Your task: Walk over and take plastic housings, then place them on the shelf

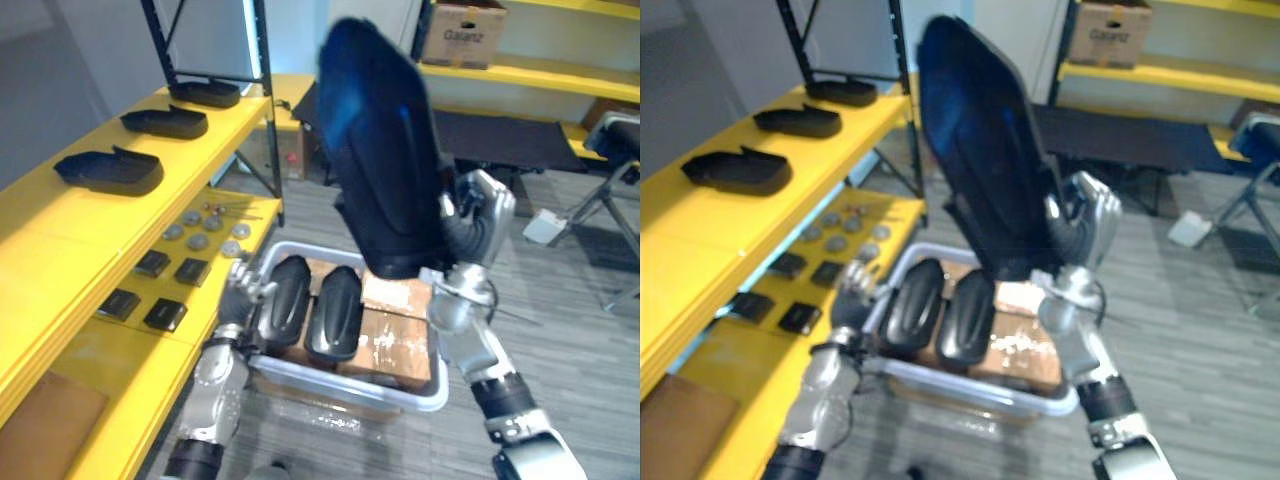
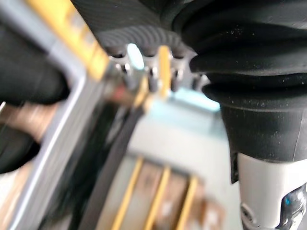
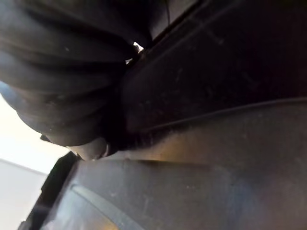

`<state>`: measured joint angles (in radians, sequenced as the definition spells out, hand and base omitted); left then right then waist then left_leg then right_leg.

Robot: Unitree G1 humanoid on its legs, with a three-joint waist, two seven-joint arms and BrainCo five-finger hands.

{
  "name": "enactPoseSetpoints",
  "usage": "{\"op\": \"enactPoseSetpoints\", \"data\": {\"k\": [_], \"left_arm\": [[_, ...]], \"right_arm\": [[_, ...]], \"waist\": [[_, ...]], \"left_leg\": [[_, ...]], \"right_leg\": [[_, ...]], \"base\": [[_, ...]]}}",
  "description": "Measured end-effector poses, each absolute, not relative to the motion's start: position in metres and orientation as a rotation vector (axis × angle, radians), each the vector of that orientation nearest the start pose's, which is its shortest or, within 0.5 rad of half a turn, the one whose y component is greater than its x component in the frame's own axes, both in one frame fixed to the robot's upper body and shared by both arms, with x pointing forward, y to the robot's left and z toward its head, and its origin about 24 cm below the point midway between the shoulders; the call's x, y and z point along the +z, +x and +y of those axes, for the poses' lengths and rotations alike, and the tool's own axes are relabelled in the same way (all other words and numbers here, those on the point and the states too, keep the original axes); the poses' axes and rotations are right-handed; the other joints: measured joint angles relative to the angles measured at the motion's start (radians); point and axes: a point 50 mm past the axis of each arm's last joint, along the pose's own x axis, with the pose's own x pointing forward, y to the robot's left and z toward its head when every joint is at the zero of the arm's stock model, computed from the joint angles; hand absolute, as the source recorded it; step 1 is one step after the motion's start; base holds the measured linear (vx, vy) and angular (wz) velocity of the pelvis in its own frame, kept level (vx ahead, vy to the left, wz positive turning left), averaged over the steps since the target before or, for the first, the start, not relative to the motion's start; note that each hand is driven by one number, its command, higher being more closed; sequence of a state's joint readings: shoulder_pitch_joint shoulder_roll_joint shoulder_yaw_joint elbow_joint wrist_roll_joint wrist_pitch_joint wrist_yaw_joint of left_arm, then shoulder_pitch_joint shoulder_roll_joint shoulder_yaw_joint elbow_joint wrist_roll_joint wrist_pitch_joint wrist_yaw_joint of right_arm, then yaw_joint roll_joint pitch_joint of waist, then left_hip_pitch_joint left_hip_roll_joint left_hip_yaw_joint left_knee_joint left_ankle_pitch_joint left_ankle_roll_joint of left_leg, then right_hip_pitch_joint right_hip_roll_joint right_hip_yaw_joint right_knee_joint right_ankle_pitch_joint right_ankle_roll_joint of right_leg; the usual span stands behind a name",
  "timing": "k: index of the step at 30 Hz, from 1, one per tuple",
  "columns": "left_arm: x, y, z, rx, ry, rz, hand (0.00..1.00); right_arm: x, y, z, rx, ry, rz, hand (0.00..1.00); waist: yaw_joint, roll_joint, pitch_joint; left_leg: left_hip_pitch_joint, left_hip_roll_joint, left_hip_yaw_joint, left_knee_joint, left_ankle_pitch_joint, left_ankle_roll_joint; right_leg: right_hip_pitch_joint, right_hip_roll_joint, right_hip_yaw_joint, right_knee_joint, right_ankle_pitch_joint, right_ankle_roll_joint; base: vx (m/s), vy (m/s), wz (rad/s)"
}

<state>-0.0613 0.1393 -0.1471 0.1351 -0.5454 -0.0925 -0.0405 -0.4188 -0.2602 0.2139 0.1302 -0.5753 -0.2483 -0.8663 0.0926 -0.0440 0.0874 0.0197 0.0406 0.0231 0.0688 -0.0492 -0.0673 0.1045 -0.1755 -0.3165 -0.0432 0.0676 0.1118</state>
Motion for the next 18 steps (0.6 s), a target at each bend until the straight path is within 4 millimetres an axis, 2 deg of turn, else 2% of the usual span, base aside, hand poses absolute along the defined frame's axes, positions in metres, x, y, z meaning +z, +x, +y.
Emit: {"op": "enactPoseSetpoints", "data": {"k": [4, 11, 18], "left_arm": [[0.036, 0.266, 0.126, -0.24, -0.389, 0.038, 0.0], [0.041, 0.269, 0.107, -0.339, -0.378, 0.038, 0.0], [0.047, 0.272, 0.103, -0.353, -0.45, 0.015, 0.0]], "right_arm": [[0.155, 0.293, -0.122, -0.41, -0.573, -0.907, 1.0], [0.151, 0.292, -0.11, -0.343, -0.573, -0.901, 1.0], [0.125, 0.288, -0.098, -0.237, -0.605, -0.828, 1.0]], "waist": [[-0.004, 0.002, -0.002], [-0.023, 0.001, -0.005], [-0.025, -0.001, -0.007]], "left_leg": [[0.009, 0.007, 0.015, -0.018, 0.009, -0.002], [0.013, 0.004, 0.015, -0.035, 0.014, -0.003], [0.011, 0.004, 0.016, -0.035, 0.014, -0.003]], "right_leg": [[-0.002, 0.003, 0.016, -0.012, 0.005, 0.0], [-0.001, 0.003, 0.017, -0.026, 0.009, 0.002], [0.0, 0.003, 0.018, -0.031, 0.012, 0.003]], "base": [[-0.01, -0.003, -0.1], [0.0, 0.0, 0.0], [0.0, 0.0, 0.0]]}}
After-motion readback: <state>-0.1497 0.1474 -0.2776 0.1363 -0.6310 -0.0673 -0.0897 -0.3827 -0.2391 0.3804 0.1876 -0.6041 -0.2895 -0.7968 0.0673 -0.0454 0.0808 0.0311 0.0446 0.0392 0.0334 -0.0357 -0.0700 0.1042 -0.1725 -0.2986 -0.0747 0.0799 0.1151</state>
